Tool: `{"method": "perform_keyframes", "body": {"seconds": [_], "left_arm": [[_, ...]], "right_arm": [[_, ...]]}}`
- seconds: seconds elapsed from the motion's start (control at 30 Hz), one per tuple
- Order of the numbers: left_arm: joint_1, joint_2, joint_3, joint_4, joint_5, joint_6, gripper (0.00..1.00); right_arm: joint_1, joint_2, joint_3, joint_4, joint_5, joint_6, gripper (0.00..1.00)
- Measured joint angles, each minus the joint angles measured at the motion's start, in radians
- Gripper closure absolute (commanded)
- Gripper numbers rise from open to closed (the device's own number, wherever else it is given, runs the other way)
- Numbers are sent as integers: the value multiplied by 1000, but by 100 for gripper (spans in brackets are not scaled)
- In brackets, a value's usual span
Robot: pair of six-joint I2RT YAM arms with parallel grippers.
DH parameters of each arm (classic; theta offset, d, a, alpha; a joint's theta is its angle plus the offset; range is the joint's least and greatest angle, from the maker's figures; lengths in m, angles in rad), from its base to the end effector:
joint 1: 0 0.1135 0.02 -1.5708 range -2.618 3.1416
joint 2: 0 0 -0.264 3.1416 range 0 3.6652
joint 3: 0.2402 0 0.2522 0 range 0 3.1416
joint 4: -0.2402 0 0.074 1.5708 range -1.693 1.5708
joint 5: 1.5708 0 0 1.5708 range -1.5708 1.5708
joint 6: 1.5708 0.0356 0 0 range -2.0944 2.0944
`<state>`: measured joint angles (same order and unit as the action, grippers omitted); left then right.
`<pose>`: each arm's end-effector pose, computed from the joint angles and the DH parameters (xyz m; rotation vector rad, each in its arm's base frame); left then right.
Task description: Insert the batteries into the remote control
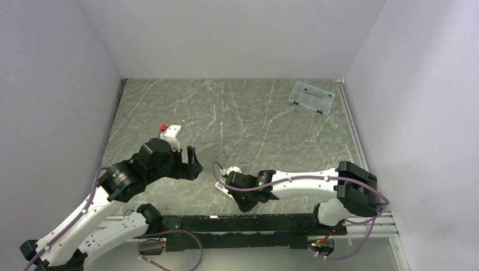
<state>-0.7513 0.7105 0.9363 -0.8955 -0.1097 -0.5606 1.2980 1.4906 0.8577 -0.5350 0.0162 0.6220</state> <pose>0.0984 -0.0865 0.3311 0.1583 2.2964 -0.5788 0.0746 0.2645 0.1793 -0.9442 2.7006 0.4653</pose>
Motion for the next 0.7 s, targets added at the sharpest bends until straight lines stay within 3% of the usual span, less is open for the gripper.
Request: {"method": "perform_keyframes", "body": {"seconds": [0.7], "left_arm": [[0,-2,0,0,0,0,7]], "right_arm": [[0,8,4,-16,41,0,78]]}}
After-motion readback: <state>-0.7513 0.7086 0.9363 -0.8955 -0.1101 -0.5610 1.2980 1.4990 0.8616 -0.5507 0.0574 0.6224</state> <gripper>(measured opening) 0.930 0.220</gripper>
